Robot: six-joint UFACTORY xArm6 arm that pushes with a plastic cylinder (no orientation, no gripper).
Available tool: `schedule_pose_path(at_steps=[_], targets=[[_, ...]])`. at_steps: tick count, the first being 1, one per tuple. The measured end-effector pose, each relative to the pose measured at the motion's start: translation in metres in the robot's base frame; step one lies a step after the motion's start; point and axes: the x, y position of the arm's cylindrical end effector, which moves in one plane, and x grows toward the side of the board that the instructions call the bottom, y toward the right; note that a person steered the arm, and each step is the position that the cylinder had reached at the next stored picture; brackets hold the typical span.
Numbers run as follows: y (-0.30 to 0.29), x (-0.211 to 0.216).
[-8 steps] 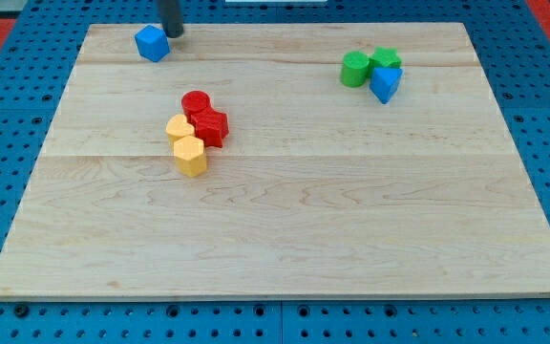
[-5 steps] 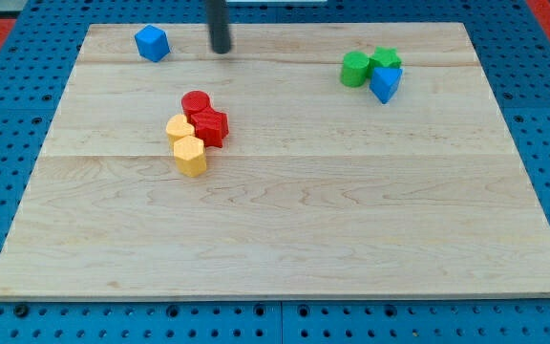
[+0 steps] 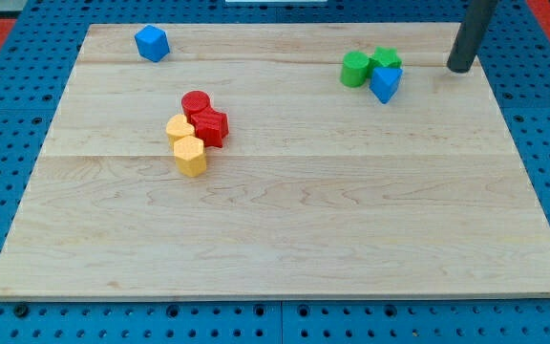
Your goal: Move the green star towards top right of the board
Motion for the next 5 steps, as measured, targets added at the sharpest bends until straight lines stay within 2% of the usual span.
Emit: schedule_pose_path(at_steps=[2,3,4,5], targets=[[-0.102,-0.002],[-0.141,-0.021],[-0.152,-0.044],[-0.147,-0.049]])
